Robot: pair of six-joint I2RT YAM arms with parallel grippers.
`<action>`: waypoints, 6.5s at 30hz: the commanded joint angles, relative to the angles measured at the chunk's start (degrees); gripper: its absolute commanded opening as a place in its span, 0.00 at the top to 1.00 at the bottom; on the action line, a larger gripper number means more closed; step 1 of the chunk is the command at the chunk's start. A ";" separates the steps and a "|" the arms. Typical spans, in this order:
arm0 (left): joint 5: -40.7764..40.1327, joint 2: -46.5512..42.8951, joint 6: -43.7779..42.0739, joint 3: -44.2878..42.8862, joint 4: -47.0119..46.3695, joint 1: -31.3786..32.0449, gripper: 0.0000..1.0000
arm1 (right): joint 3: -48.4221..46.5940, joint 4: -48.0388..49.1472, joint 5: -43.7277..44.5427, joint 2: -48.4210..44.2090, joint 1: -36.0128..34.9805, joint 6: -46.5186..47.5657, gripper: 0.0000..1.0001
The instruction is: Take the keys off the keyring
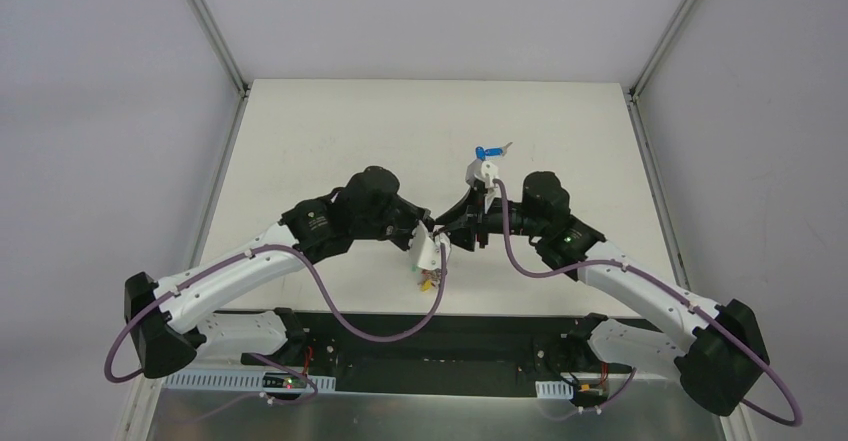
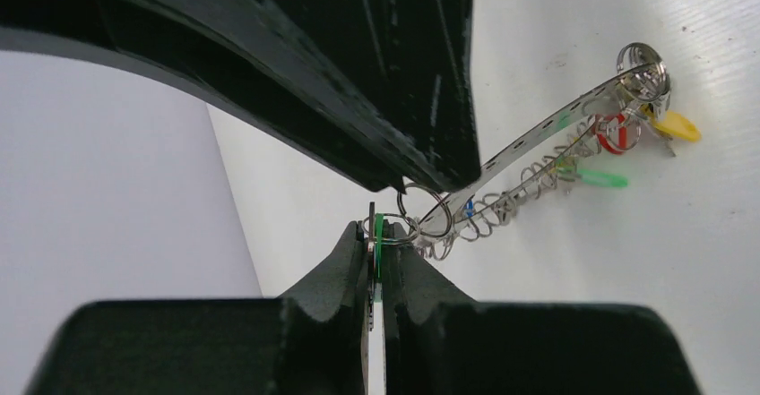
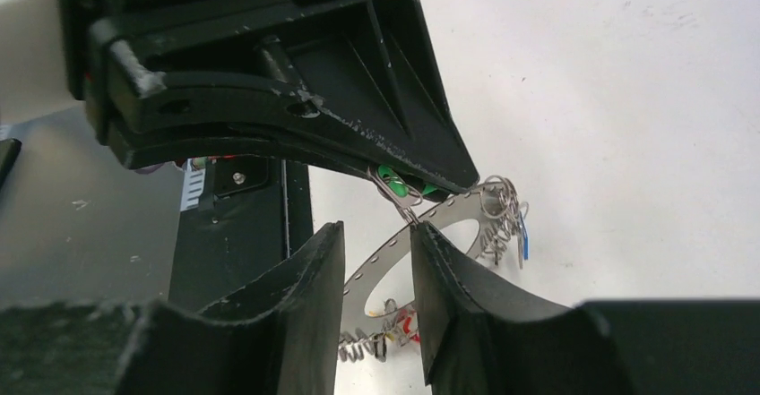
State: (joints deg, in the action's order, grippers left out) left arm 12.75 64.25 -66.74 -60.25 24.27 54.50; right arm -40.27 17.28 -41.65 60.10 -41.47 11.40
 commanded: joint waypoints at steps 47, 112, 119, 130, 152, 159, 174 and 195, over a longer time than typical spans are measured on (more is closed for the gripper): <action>10.25 -0.66 4.37 3.38 -14.92 -3.58 1.00 | -1.95 13.18 -9.94 7.19 4.34 -8.40 1.00; 14.56 -4.86 -0.24 8.53 -17.09 -4.46 1.00 | -5.52 2.29 19.87 5.22 8.48 -47.72 1.00; 15.00 -4.53 -0.32 8.65 -16.89 -4.32 1.00 | -4.40 3.22 22.47 4.53 8.60 -49.83 1.00; 15.89 -3.26 -0.18 8.58 -16.72 -3.86 1.00 | -1.95 4.14 27.34 1.12 9.02 -50.54 1.00; 15.90 0.73 -0.22 8.34 -16.71 -1.05 1.00 | 5.00 12.75 45.54 -2.36 5.69 -61.12 1.00; 15.47 1.62 -0.40 8.43 -16.72 -0.10 1.00 | 8.77 16.40 56.11 -3.22 2.12 -65.74 1.00; 14.31 2.89 -0.86 8.68 -16.72 1.58 1.00 | 10.56 18.93 62.66 -4.73 1.13 -68.90 1.00; 11.32 5.19 -3.31 8.69 -14.79 2.78 1.00 | 8.92 13.35 63.20 -9.50 1.86 -77.70 1.00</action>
State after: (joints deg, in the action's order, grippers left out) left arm 17.10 69.38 -70.08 -51.92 -0.01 54.46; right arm -28.27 22.92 5.78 53.21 -43.40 -61.73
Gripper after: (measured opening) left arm 0.052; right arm 0.033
